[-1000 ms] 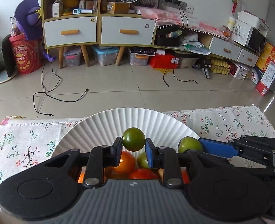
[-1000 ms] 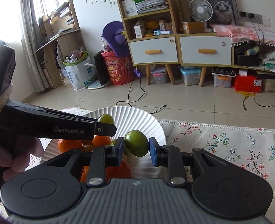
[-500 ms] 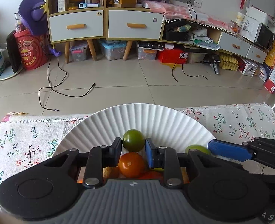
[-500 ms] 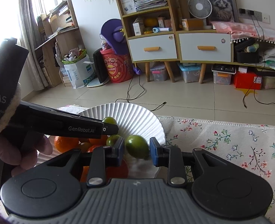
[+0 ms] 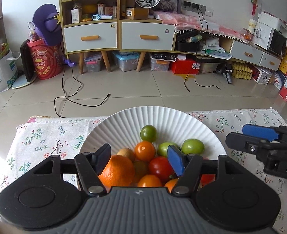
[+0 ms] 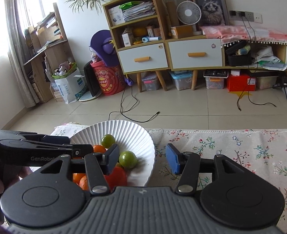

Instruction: Organize fruits

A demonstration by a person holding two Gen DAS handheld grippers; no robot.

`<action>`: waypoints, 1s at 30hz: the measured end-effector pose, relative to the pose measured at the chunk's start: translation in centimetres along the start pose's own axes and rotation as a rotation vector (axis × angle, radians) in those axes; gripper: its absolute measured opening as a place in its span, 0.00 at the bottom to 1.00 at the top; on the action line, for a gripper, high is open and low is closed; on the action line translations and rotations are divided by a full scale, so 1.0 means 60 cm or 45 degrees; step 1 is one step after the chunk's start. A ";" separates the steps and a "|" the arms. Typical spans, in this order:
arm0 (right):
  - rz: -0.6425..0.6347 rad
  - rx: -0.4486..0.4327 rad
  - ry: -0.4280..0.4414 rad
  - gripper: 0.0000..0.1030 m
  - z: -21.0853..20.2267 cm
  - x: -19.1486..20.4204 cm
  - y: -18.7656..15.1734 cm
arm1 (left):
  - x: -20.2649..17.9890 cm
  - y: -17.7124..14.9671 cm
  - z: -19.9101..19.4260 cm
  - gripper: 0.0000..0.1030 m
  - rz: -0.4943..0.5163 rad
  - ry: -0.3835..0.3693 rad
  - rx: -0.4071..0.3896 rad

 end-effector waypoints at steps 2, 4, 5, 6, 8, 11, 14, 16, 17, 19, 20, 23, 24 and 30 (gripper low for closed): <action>0.005 0.009 -0.020 0.52 -0.008 -0.001 -0.005 | 0.003 -0.011 -0.011 0.62 -0.006 0.009 -0.001; 0.000 0.023 -0.042 0.58 -0.017 -0.001 -0.013 | 0.007 -0.022 -0.023 0.67 -0.013 0.022 -0.007; -0.003 0.029 -0.050 0.63 -0.021 0.000 -0.017 | 0.010 -0.027 -0.028 0.69 -0.017 0.029 -0.010; -0.004 0.035 -0.056 0.67 -0.025 0.002 -0.022 | 0.012 -0.034 -0.033 0.73 -0.023 0.036 -0.012; -0.004 0.056 -0.076 0.70 -0.031 0.005 -0.030 | 0.013 -0.046 -0.039 0.74 -0.026 0.045 -0.006; -0.013 0.075 -0.092 0.74 -0.042 0.012 -0.041 | 0.013 -0.064 -0.050 0.77 -0.036 0.053 0.000; -0.018 0.077 -0.104 0.81 -0.055 0.018 -0.049 | 0.015 -0.083 -0.062 0.81 -0.057 0.055 0.004; -0.016 0.079 -0.113 0.84 -0.064 0.022 -0.055 | 0.016 -0.094 -0.070 0.85 -0.064 0.061 0.006; -0.014 0.081 -0.119 0.86 -0.068 0.022 -0.059 | 0.017 -0.099 -0.075 0.87 -0.069 0.065 0.010; -0.005 0.089 -0.137 0.90 -0.076 0.024 -0.067 | 0.018 -0.109 -0.084 0.91 -0.077 0.079 0.015; 0.005 0.099 -0.152 0.92 -0.078 0.023 -0.071 | 0.019 -0.115 -0.089 0.92 -0.078 0.088 0.015; 0.045 0.143 -0.172 0.93 -0.085 0.024 -0.086 | 0.019 -0.133 -0.107 0.95 -0.080 0.133 0.017; 0.055 0.148 -0.178 0.95 -0.089 0.025 -0.090 | 0.019 -0.140 -0.112 0.95 -0.089 0.147 0.025; 0.045 0.185 -0.269 0.99 -0.120 0.048 -0.116 | 0.011 -0.177 -0.142 0.95 -0.131 0.209 0.095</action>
Point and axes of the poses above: each gripper's, at about its wrist camera, not at the fingertips, and z roughly the way its jaws point, x to its left, y to its top, the point moved 9 cm from there along z, roughly the way its jaws point, and after that the axes turned 7 degrees about x, right-handed, at the moved point
